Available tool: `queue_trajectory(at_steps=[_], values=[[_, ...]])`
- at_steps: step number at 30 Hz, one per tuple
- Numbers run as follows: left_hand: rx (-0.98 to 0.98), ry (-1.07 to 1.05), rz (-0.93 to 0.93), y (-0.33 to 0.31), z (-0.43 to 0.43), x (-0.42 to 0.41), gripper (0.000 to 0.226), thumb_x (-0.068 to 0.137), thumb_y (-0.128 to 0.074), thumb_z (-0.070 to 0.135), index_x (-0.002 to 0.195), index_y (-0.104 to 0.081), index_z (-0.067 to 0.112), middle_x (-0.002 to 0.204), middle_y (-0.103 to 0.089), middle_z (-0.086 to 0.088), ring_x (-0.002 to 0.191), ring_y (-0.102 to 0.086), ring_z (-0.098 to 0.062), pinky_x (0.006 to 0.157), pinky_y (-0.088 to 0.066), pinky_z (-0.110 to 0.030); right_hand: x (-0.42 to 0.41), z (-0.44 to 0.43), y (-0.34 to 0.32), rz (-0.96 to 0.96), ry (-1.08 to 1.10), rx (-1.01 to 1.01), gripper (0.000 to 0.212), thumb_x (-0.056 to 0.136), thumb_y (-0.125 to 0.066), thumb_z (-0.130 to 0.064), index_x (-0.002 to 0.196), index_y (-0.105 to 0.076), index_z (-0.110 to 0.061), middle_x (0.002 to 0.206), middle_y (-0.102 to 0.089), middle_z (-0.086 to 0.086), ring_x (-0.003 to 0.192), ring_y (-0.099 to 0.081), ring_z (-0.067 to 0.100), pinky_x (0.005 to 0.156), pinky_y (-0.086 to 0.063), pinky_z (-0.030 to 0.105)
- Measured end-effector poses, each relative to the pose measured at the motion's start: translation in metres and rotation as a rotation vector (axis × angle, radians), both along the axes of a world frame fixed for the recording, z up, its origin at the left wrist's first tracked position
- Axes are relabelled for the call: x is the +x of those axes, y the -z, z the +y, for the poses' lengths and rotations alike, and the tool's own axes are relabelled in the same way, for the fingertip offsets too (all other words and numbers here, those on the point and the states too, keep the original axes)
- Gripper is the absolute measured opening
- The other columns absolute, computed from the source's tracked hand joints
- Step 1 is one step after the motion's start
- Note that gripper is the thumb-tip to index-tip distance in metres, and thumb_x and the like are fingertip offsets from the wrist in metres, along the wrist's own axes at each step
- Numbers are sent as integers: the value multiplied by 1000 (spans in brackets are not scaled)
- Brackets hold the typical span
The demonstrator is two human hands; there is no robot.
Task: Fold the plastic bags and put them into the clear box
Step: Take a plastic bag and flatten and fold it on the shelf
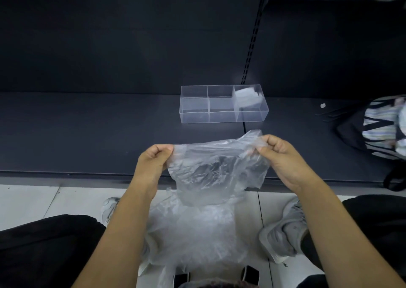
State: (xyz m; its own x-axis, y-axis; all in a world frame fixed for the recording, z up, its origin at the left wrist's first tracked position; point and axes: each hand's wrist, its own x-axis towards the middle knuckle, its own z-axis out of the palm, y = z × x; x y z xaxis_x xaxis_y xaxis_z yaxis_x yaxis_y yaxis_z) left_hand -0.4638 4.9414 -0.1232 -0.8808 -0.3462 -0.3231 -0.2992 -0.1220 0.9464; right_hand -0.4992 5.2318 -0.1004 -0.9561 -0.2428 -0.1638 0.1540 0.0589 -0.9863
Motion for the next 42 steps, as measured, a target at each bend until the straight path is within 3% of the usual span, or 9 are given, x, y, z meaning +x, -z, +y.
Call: queue_trajectory(at_steps=[5, 10, 14, 22, 27, 31, 36, 40, 42], values=[[-558, 263, 124, -26, 13, -3, 18, 88, -65, 34, 106, -66, 32, 110, -61, 16, 100, -55, 5, 84, -37, -8, 7, -18, -11, 65, -39, 5, 13, 92, -56, 0, 91, -65, -8, 79, -73, 5, 72, -67, 14, 70, -53, 22], [-402, 525, 215, -47, 57, 0, 21, 80, -75, 30, 100, -73, 23, 97, -72, 15, 93, -63, 7, 83, -43, -5, 16, -36, -19, 78, -139, 24, 6, 91, -61, -4, 93, -66, -7, 86, -73, 13, 81, -69, 21, 76, -54, 27], [-214, 349, 121, -39, 56, 2, 7, 85, -71, 20, 86, -76, 15, 83, -75, 1, 78, -69, -9, 76, -55, -22, 15, -31, -18, 53, -144, 67, 3, 88, -66, -7, 90, -67, -9, 83, -72, 13, 75, -67, 21, 75, -55, 28], [-134, 79, 79, -27, 36, -3, 11, 89, -66, 21, 84, -75, 25, 84, -75, 10, 83, -69, -4, 79, -51, -18, 2, -1, -15, -47, -79, 234, 6, 81, -75, -22, 84, -73, -17, 85, -71, 21, 71, -61, 22, 72, -50, 34], [-153, -58, -4, -18, 24, -8, 11, 89, -66, 21, 83, -74, 26, 85, -74, 7, 89, -68, -14, 84, -55, -29, -3, 20, -11, -100, -74, 322, 5, 80, -75, -23, 82, -75, -18, 71, -72, 1, 58, -60, 4, 58, -47, 13], [-159, -144, -86, -7, 6, -13, 14, 90, -64, 24, 78, -71, 27, 86, -72, 0, 79, -65, -16, 72, -56, -30, -13, 36, -3, -167, -36, 357, 8, 82, -73, -17, 89, -74, -13, 81, -73, 4, 69, -63, 7, 66, -49, 16], [-174, -162, -172, 11, -6, -30, 17, 92, -61, 23, 76, -68, 24, 78, -67, 2, 71, -60, -14, 66, -48, -25, -33, 47, 13, -313, 147, 83, 12, 95, -56, -16, 94, -69, -16, 75, -56, 2, 61, -51, 9, 65, -48, 22], [-167, -184, -312, 33, -4, -46, 25, 93, -56, 22, 68, -60, 16, 68, -61, -4, 56, -52, -15, 43, -41, -14, -35, 40, 46, -441, -4, -108, 37, 89, -51, -48, 123, -57, -31, 122, -58, -2, 112, -57, 15, 92, -47, 37], [-211, -183, -395, 45, -4, -53, 31, 93, -53, 21, 63, -55, 13, 60, -54, -6, 49, -47, -18, 32, -33, -14, -29, 34, 66, -405, -125, -17, 47, 83, -67, -40, 126, -48, -38, 130, -54, -7, 116, -56, 10, 96, -44, 34]])
